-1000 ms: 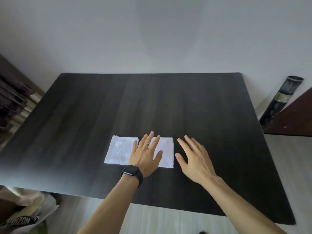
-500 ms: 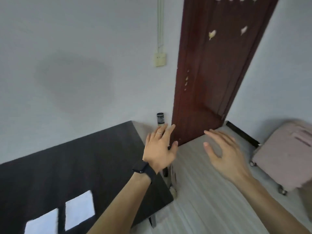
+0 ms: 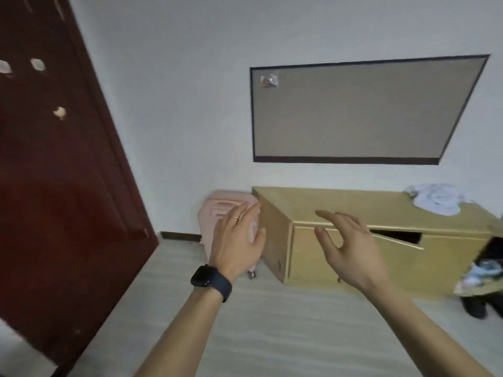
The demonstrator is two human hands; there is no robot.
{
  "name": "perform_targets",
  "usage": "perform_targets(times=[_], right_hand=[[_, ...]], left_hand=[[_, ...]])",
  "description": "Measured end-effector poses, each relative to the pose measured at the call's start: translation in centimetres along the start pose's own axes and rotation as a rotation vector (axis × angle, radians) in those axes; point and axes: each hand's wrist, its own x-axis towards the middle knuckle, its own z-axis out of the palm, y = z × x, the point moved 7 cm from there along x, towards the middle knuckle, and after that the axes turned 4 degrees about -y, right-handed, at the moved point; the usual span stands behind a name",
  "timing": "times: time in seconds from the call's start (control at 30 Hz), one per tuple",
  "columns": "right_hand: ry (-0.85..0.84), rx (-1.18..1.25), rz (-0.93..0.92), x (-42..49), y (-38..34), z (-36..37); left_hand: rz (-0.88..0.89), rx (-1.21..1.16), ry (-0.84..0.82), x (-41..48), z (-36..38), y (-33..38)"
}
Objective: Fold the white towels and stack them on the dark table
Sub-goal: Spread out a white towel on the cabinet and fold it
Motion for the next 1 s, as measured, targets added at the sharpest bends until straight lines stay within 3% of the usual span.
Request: perform_targets(times=[0.37,0.73,1.0], right_hand=[[0.111,-0.128,0.388,4.4,26.8,-9.2],[0.033,-0.221,0.64,15.6,49.9,-9.5],[-0.087,-0.143,0.815,20.6,68.4,-6.0]], left_hand=[[0.293,-0.146,-0.241,19.3,22.1,17.3],[0.37,-0.144,-0.476,38.6,41.9,24.4],[0.311,-0.085,-0.641,48.0,57.5,27.0]])
